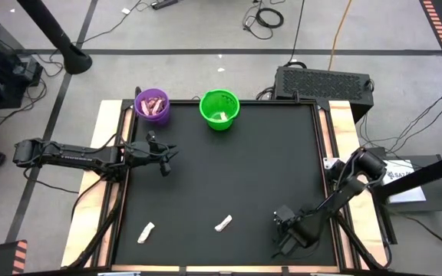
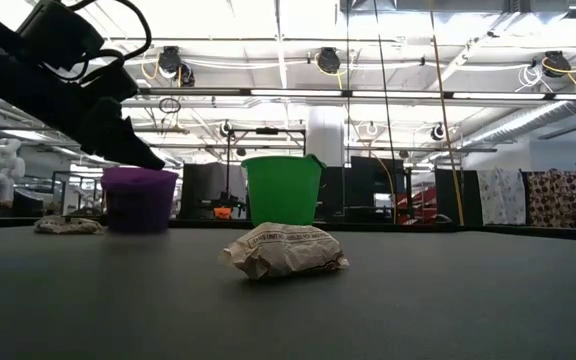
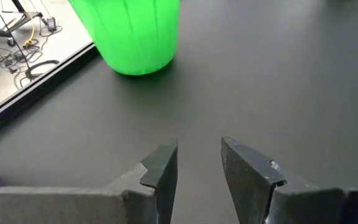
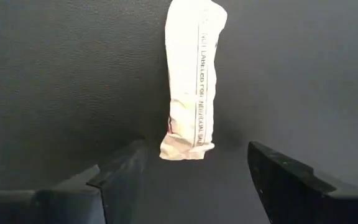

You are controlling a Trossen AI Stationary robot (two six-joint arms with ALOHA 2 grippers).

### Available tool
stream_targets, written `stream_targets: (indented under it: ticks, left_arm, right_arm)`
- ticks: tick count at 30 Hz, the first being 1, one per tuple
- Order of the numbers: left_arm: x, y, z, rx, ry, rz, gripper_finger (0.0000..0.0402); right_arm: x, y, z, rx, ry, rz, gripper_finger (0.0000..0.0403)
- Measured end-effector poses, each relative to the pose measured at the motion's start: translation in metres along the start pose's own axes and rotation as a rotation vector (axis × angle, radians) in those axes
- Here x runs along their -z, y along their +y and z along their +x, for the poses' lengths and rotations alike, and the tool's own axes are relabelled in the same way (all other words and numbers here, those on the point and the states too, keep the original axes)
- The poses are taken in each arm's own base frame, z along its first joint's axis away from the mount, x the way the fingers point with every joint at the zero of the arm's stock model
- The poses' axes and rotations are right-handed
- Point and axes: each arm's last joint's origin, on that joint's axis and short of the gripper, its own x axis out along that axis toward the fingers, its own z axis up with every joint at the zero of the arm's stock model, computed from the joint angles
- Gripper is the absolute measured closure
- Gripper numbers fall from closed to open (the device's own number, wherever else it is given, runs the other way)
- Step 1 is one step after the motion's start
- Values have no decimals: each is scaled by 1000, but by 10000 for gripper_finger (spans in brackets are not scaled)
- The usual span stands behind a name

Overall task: Sort candy by brand, put in halloween buckets
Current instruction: Put the white chocolate bar into the green bucket

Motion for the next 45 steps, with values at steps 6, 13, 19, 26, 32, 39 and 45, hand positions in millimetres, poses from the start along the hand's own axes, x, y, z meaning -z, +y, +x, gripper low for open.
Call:
stream_targets:
  ticks: [6,13,19,26,32,39,45]
  left_arm:
    - [1,0,0,-1,8,2,270]
    - [1,0,0,-1,7,2,270]
    - [1,0,0,-1,7,2,270]
    - [1,0,0,-1,6,2,270]
    - [0,0,0,-1,3,1,270]
    - [-2,0,0,3,-21,-6,270]
    - [-2,0,0,2,-21,15,270]
  right_arm:
    - [-1,-3,7,-13,2,20,156]
    - [-1,-3,6,-27,3,13,271]
    - [-3,-2,3,-29,10,-2,381]
    - [-20,-2,-18,-20,0,-26,390]
    - [-59,6,-45,-37,-99,-93,399]
    - [-149,9,-88,-65,-374,-227,401]
    - [-245,-9,-128,-36,-703,-313,401]
